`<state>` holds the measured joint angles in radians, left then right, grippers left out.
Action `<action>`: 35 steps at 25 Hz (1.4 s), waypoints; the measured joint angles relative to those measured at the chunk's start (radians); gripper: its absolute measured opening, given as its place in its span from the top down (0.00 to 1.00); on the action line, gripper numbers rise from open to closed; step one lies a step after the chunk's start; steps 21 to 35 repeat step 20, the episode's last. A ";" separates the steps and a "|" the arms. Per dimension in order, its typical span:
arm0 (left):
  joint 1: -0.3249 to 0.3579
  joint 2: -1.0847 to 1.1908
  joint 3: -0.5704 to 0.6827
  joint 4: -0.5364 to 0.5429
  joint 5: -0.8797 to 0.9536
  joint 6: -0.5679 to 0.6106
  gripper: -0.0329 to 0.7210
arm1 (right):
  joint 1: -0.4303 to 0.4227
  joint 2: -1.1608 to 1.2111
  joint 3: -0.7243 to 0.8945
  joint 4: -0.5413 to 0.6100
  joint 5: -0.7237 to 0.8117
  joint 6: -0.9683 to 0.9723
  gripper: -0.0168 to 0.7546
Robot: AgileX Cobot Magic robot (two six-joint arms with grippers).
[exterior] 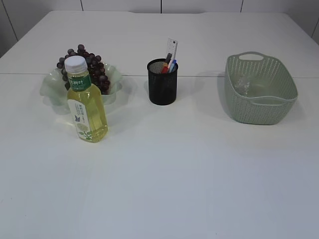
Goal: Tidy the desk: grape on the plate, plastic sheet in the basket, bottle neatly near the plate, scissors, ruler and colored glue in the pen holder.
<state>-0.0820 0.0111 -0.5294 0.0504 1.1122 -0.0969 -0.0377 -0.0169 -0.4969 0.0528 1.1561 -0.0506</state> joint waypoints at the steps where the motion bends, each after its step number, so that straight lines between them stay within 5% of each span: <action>1: 0.000 0.000 0.000 -0.009 0.000 0.000 0.35 | 0.000 0.000 0.000 0.000 0.000 0.000 0.53; 35: 0.000 0.000 0.000 -0.023 0.000 0.000 0.37 | 0.000 0.000 0.000 -0.002 0.000 -0.009 0.53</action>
